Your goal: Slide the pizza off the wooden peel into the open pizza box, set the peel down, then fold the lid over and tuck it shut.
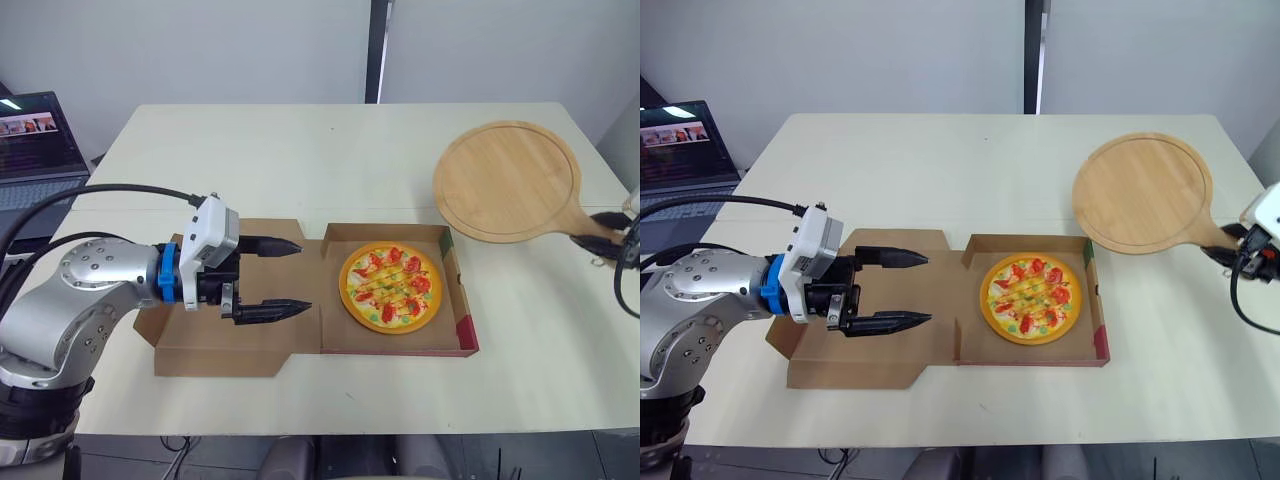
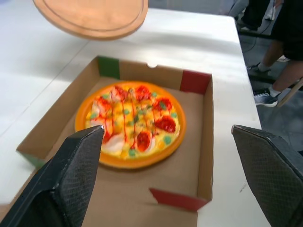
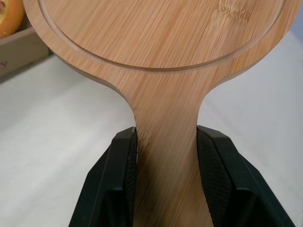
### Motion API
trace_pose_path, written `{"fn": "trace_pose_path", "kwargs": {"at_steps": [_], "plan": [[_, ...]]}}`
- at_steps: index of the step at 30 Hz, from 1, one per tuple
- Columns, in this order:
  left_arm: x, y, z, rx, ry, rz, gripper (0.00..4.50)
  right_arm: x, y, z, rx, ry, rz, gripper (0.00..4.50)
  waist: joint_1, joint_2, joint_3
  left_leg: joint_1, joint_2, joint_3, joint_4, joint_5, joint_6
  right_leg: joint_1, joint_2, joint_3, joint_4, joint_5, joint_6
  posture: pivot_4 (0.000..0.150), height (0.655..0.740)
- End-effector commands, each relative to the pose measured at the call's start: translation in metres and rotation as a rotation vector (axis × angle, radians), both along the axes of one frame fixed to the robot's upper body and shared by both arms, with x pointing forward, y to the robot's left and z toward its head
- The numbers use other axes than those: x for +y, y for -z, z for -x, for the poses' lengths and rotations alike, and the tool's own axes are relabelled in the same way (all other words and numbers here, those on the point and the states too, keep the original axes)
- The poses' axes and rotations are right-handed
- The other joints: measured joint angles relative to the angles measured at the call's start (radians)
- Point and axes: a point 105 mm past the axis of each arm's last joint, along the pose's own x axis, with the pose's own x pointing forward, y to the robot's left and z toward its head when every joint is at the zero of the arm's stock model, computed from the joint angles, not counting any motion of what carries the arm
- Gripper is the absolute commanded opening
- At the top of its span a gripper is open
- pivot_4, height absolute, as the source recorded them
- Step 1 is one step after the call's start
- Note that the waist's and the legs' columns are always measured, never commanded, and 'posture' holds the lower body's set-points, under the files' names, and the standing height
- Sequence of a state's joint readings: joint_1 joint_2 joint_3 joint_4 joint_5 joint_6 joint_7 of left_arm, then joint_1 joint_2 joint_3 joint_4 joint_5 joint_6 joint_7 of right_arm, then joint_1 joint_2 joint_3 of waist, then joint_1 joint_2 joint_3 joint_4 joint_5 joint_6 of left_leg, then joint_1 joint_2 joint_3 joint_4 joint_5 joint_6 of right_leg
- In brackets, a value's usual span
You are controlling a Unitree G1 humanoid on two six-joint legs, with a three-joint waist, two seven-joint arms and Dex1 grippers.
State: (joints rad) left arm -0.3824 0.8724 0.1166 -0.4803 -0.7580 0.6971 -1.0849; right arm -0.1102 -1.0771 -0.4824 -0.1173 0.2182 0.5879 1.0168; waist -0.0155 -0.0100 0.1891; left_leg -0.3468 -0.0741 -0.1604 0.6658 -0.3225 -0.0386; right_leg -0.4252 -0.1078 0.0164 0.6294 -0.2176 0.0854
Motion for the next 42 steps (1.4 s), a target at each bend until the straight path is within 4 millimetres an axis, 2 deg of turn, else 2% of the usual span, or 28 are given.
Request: {"fn": "trace_pose_path", "kwargs": {"at_steps": [1, 5, 7, 10, 16, 21, 27, 29, 30, 34, 39, 42], "plan": [[-0.014, -0.011, 0.004, -0.044, 0.035, 0.036, 4.50, -0.010, -0.012, 0.010, -0.084, 0.100, -0.068, 1.53, 0.006, 0.000, 0.000, 0.000, 0.000, 0.000, 0.000, 0.000, 0.000, 0.000, 0.000, 0.000, 0.000, 0.000, 0.000, 0.150, 0.7350], [-0.026, -0.017, 0.002, -0.063, 0.055, 0.074, 4.50, -0.024, 0.014, 0.019, -0.044, 0.263, -0.207, 1.53, 0.008, 0.000, 0.000, 0.000, 0.000, 0.001, 0.000, 0.000, 0.000, 0.000, 0.000, 0.001, 0.000, 0.001, 0.000, 0.150, 0.7350], [-0.029, -0.019, 0.001, -0.064, 0.061, 0.088, 4.50, -0.026, 0.022, 0.021, -0.031, 0.307, -0.237, 1.53, 0.008, 0.001, 0.000, 0.000, 0.000, 0.001, 0.001, 0.000, 0.000, 0.000, 0.000, 0.001, 0.000, 0.001, 0.000, 0.150, 0.7350], [-0.036, -0.024, 0.001, -0.074, 0.083, 0.113, 4.50, -0.030, 0.046, 0.028, 0.018, 0.376, -0.271, 1.53, 0.010, 0.001, -0.001, 0.001, 0.000, 0.001, 0.001, 0.000, 0.000, 0.000, 0.000, 0.001, 0.001, 0.001, 0.000, 0.150, 0.7350], [-0.044, -0.034, 0.003, -0.076, 0.129, 0.158, 4.50, -0.029, 0.070, 0.030, 0.064, 0.433, -0.313, 1.53, 0.010, 0.002, -0.002, 0.001, 0.000, 0.001, 0.002, 0.000, 0.000, 0.001, 0.000, 0.002, 0.001, 0.001, 0.001, 0.150, 0.7350], [-0.045, -0.032, 0.009, -0.051, 0.179, 0.149, 4.50, -0.033, 0.087, 0.031, 0.117, 0.482, -0.331, 1.53, 0.011, 0.003, -0.002, 0.001, 0.000, 0.001, 0.002, 0.000, 0.000, 0.001, 0.000, 0.001, 0.001, 0.001, 0.001, 0.150, 0.7350], [-0.044, -0.031, 0.008, -0.055, 0.174, 0.150, 4.50, -0.035, 0.087, 0.041, 0.131, 0.460, -0.293, 3.54, 0.012, 0.003, -0.002, 0.001, 0.000, 0.000, 0.003, 0.000, 0.000, 0.002, 0.000, 0.001, 0.001, 0.001, 0.001, 0.150, 0.7350], [-0.040, -0.030, 0.005, -0.058, 0.142, 0.151, 4.50, -0.033, 0.077, 0.048, 0.121, 0.400, -0.263, 4.21, 0.013, 0.003, -0.002, 0.001, 0.000, 0.000, 0.003, 0.000, 0.000, 0.002, 0.000, 0.001, 0.000, 0.001, 0.001, 0.150, 0.7350], [-0.037, -0.030, 0.003, -0.060, 0.123, 0.155, 4.50, -0.029, 0.072, 0.050, 0.110, 0.362, -0.250, 4.48, 0.013, 0.003, -0.002, 0.001, -0.001, 0.000, 0.003, 0.000, 0.000, 0.003, 0.000, 0.001, 0.000, 0.001, 0.001, 0.150, 0.7350], [-0.021, -0.027, -0.008, -0.072, -0.010, 0.181, 4.50, 0.002, 0.040, 0.038, 0.017, 0.159, -0.215, 4.48, 0.003, 0.003, -0.002, 0.002, 0.000, 0.001, 0.005, 0.000, 0.000, 0.004, 0.001, 0.001, 0.000, 0.002, 0.002, 0.150, 0.7350], [0.011, -0.015, -0.015, -0.071, -0.236, 0.216, 4.50, 0.064, 0.019, 0.009, -0.060, -0.148, -0.207, 4.48, -0.016, 0.003, -0.003, 0.004, 0.002, 0.001, 0.005, 0.000, 0.000, 0.005, 0.003, 0.001, 0.001, 0.002, 0.002, 0.150, 0.7350], [0.036, -0.010, -0.011, -0.058, -0.406, 0.305, 4.50, 0.106, 0.011, -0.006, -0.090, -0.355, -0.214, 4.48, -0.018, 0.002, -0.003, 0.003, 0.002, 0.001, 0.006, 0.000, 0.000, 0.004, 0.003, 0.001, 0.000, 0.002, 0.002, 0.150, 0.7350]]}}
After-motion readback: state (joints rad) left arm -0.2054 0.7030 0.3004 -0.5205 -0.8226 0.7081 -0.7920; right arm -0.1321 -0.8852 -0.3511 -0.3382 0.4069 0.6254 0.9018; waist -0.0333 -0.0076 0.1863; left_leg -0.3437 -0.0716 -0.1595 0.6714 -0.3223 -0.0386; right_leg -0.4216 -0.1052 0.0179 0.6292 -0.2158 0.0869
